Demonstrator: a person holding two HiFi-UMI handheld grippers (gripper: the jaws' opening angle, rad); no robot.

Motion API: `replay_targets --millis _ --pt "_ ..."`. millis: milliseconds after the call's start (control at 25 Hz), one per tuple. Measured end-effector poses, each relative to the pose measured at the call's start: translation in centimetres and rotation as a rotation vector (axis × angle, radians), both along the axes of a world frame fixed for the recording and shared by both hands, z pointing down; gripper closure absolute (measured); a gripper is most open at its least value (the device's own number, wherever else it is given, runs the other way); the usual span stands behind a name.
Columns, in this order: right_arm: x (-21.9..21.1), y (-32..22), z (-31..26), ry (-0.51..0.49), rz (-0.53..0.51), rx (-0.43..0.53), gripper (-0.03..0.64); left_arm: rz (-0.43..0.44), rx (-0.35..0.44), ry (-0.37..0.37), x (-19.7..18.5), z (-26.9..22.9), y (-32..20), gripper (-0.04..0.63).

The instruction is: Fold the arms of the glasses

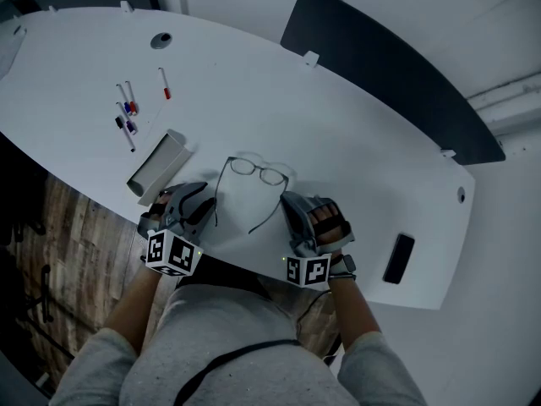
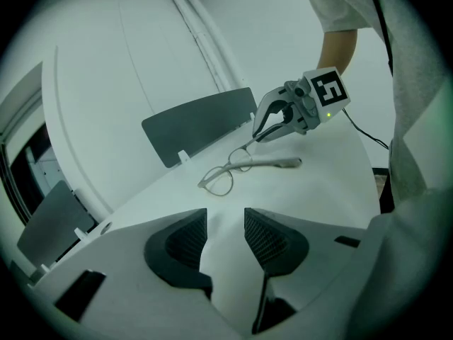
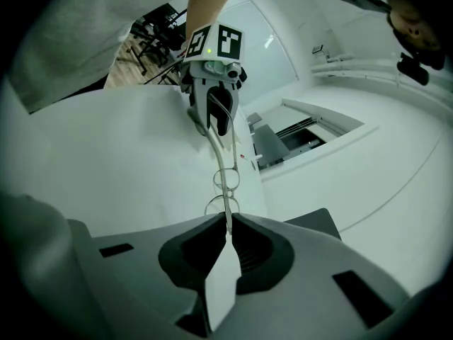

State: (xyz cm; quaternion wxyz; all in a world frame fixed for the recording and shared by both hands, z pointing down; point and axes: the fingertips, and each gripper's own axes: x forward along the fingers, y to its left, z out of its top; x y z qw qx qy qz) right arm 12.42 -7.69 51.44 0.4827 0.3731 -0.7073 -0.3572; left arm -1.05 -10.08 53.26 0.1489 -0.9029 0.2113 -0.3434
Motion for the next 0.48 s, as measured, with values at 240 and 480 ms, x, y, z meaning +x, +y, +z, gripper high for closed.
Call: replay_targets --millis 240,480 --pt "-0.8 0.7 -1.1 -0.142 -0.044 -0.064 0.58 -0.035 -0.004 0.041 -0.4 -0.9 -0.7 0.431" --pt "-1.7 1.5 -1.3 -0.24 -0.075 -0.16 0.581 0.005 0.019 0.088 0.4 -2.3 -0.3 0.431"
